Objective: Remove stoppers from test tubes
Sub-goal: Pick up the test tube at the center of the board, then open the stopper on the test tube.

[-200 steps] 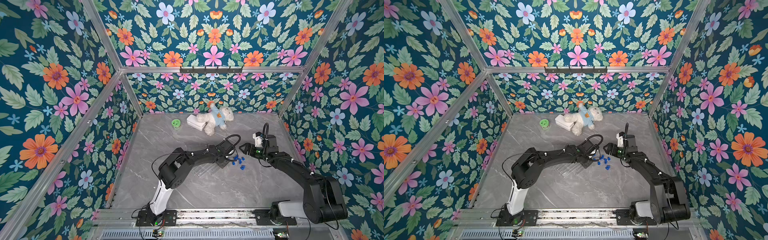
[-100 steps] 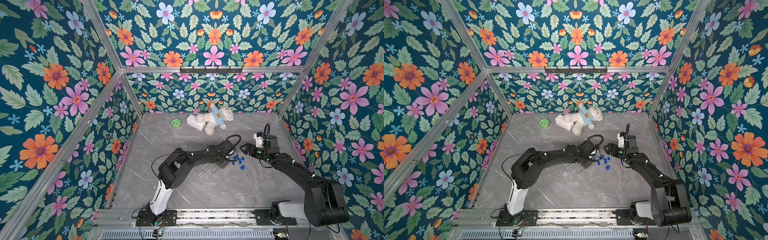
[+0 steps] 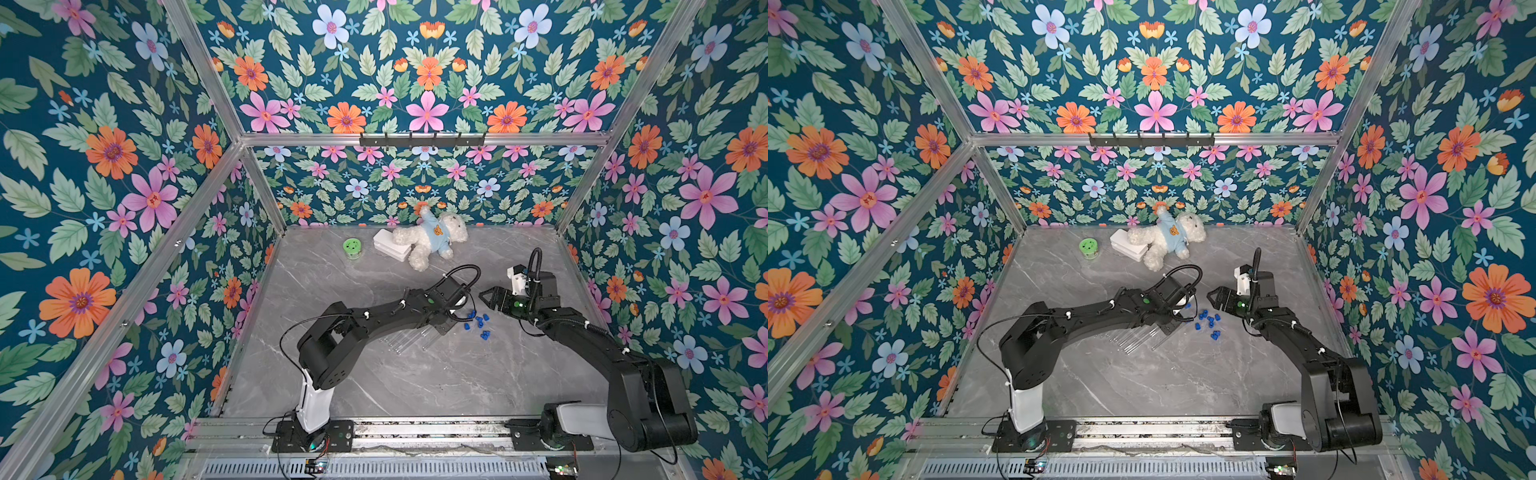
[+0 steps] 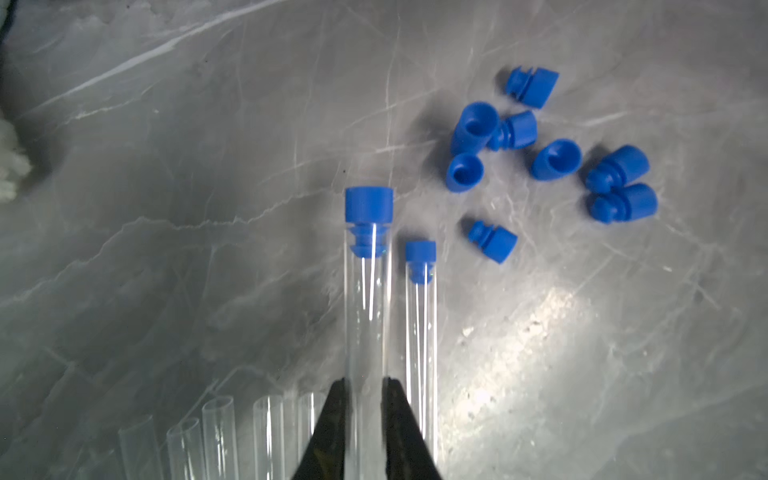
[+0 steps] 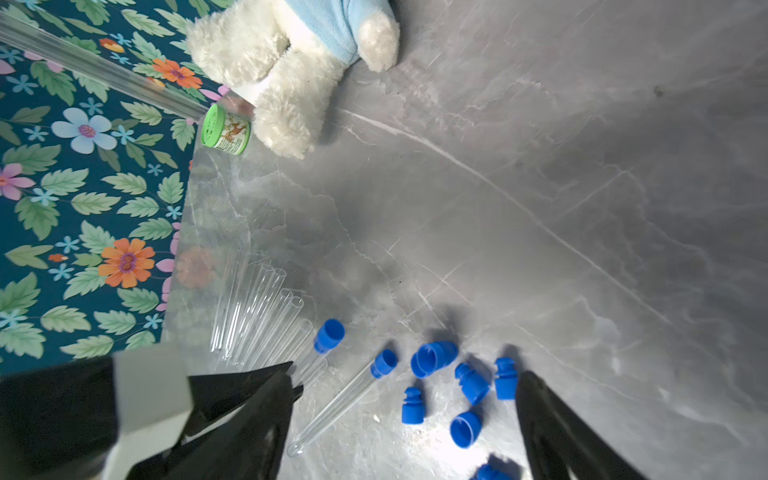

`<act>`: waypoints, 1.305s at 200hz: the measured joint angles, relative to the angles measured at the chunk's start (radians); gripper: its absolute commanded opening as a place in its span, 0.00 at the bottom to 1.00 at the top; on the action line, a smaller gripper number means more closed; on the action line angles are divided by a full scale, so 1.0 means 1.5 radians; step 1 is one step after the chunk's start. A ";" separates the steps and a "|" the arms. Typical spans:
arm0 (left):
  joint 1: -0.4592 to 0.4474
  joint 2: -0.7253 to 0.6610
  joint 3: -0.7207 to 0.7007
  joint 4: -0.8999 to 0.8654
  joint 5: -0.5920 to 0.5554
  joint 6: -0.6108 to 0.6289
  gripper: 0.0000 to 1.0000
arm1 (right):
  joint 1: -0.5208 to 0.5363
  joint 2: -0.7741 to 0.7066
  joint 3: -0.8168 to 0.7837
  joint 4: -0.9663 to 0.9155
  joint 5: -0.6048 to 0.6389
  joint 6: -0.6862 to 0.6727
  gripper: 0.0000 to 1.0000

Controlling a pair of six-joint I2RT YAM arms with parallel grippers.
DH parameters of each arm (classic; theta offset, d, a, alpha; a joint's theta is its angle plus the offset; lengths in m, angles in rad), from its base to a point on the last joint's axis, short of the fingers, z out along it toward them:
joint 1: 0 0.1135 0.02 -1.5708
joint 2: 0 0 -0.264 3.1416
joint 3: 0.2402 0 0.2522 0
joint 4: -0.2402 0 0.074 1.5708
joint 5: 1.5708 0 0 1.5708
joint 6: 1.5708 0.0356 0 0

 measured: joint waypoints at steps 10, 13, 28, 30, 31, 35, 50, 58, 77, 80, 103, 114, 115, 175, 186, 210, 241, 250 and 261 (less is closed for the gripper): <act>-0.001 -0.028 -0.027 0.008 -0.003 0.008 0.07 | 0.000 0.014 0.000 0.013 -0.027 0.008 0.84; -0.002 -0.037 -0.035 0.010 -0.004 0.009 0.07 | 0.000 0.019 0.000 0.019 -0.036 0.011 0.83; -0.004 -0.077 -0.072 0.021 -0.009 0.023 0.07 | 0.000 0.039 0.000 0.042 -0.081 0.018 0.83; -0.004 -0.081 -0.075 0.022 -0.009 0.023 0.07 | 0.000 0.042 0.000 0.047 -0.089 0.021 0.83; -0.004 -0.085 -0.079 0.023 -0.009 0.024 0.07 | 0.000 0.043 0.000 0.049 -0.091 0.022 0.82; -0.005 -0.095 -0.087 0.028 -0.009 0.025 0.07 | 0.000 0.047 0.000 0.056 -0.104 0.028 0.82; -0.008 -0.131 -0.122 0.044 -0.009 0.037 0.07 | 0.000 0.061 -0.002 0.090 -0.147 0.047 0.81; -0.009 -0.150 -0.139 0.050 -0.008 0.041 0.08 | 0.002 0.066 -0.004 0.105 -0.166 0.054 0.80; -0.007 -0.181 -0.172 0.068 -0.007 0.047 0.08 | 0.012 0.078 -0.002 0.132 -0.202 0.071 0.79; -0.007 -0.185 -0.177 0.071 -0.007 0.048 0.07 | 0.015 0.079 -0.001 0.135 -0.208 0.074 0.79; -0.007 -0.213 -0.207 0.093 -0.005 0.058 0.07 | 0.041 0.091 0.013 0.147 -0.237 0.080 0.78; -0.008 -0.223 -0.219 0.104 -0.003 0.061 0.07 | 0.053 0.097 0.021 0.148 -0.247 0.079 0.77; -0.008 -0.223 -0.219 0.104 -0.003 0.061 0.07 | 0.054 0.098 0.022 0.148 -0.248 0.079 0.77; -0.007 -0.235 -0.241 0.133 -0.003 0.074 0.07 | 0.088 0.137 0.045 0.148 -0.289 0.076 0.67; -0.008 -0.234 -0.242 0.134 -0.003 0.075 0.07 | 0.093 0.143 0.048 0.148 -0.295 0.076 0.65; -0.008 -0.231 -0.242 0.138 -0.003 0.075 0.07 | 0.105 0.149 0.055 0.146 -0.303 0.076 0.63; -0.008 -0.226 -0.241 0.145 -0.003 0.075 0.06 | 0.111 0.161 0.061 0.144 -0.315 0.076 0.56; -0.008 -0.225 -0.241 0.148 -0.003 0.075 0.06 | 0.112 0.163 0.062 0.144 -0.316 0.076 0.55; -0.008 -0.224 -0.241 0.150 -0.003 0.075 0.06 | 0.114 0.165 0.064 0.143 -0.317 0.076 0.52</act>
